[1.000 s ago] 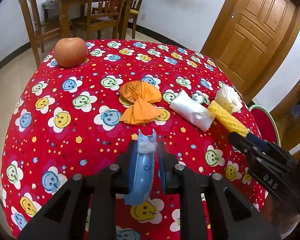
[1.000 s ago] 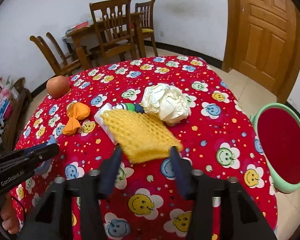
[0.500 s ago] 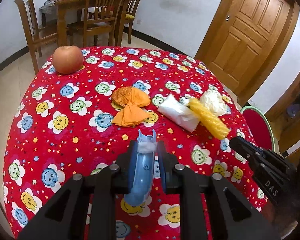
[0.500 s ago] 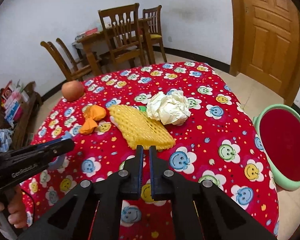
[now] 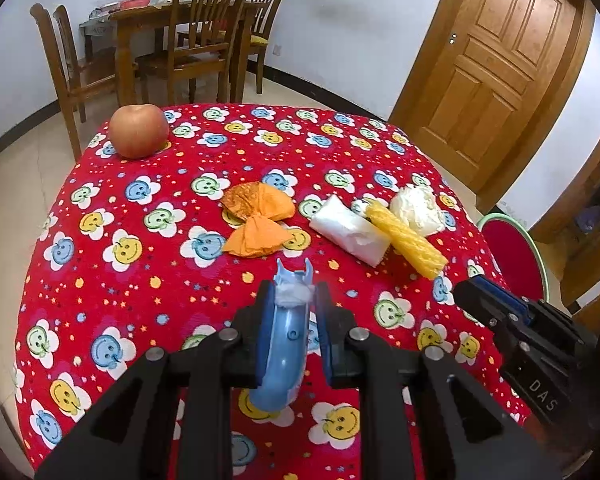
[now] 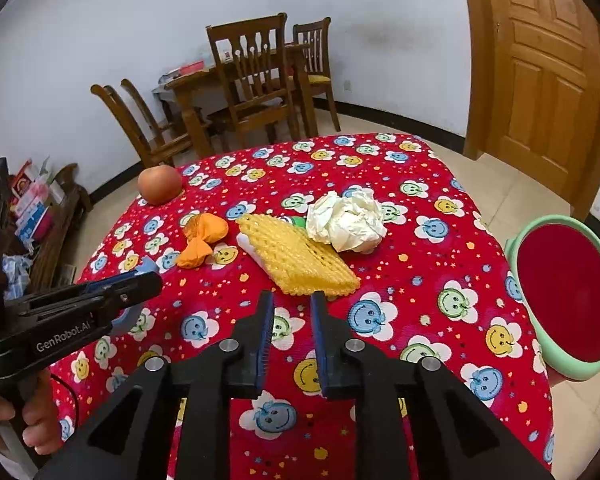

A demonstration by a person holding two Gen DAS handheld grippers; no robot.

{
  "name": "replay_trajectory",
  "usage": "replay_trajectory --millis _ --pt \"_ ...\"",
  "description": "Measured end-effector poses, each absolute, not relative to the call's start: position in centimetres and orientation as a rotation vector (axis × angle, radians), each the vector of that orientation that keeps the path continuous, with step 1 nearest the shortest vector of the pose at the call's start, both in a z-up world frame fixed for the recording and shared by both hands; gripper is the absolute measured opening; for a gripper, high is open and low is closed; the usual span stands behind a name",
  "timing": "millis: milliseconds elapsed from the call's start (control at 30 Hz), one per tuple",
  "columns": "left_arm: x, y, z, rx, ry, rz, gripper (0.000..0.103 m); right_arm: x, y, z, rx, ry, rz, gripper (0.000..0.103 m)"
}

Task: Collect trash
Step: 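Grasp the yellow foam net with the right gripper while the left holds the scoop, then carry the foam net in the right gripper over the bin while the left holds the scoop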

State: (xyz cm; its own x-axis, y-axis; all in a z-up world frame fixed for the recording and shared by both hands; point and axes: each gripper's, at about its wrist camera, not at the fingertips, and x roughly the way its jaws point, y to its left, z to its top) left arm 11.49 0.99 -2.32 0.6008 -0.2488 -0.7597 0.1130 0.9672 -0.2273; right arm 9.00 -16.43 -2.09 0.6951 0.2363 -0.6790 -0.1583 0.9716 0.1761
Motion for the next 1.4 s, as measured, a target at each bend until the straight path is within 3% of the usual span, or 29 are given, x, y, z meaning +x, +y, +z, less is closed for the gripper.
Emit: replay_trajectory --millis 100,200,533,567,633,733,1400 --pt "12.0 1.3 -2.3 -0.167 0.901 -0.206 0.02 9.7 -16.2 -2.3 0.099 0.781 0.226 0.032" --pt "12.5 1.6 -2.5 -0.172 0.903 -0.2 0.02 10.3 -15.8 -2.5 0.08 0.785 0.224 0.048" --pt "14.0 1.8 -3.5 -0.178 0.924 -0.195 0.02 12.7 -14.8 -3.8 0.023 0.804 0.221 0.049" --pt "14.1 1.7 -3.6 -0.178 0.927 -0.194 0.02 12.9 -14.8 -3.9 0.021 0.807 0.218 0.048" --pt "14.2 1.7 -3.6 -0.178 0.929 -0.195 0.02 13.2 -14.9 -4.0 0.024 0.808 0.219 0.023" --pt "14.1 1.5 -3.6 -0.175 0.928 -0.199 0.02 13.2 -15.3 -4.0 0.057 0.811 0.236 0.013" --pt "11.6 -3.0 0.2 -0.13 0.862 -0.284 0.02 6.6 -19.9 1.5 0.232 0.688 0.283 0.01"
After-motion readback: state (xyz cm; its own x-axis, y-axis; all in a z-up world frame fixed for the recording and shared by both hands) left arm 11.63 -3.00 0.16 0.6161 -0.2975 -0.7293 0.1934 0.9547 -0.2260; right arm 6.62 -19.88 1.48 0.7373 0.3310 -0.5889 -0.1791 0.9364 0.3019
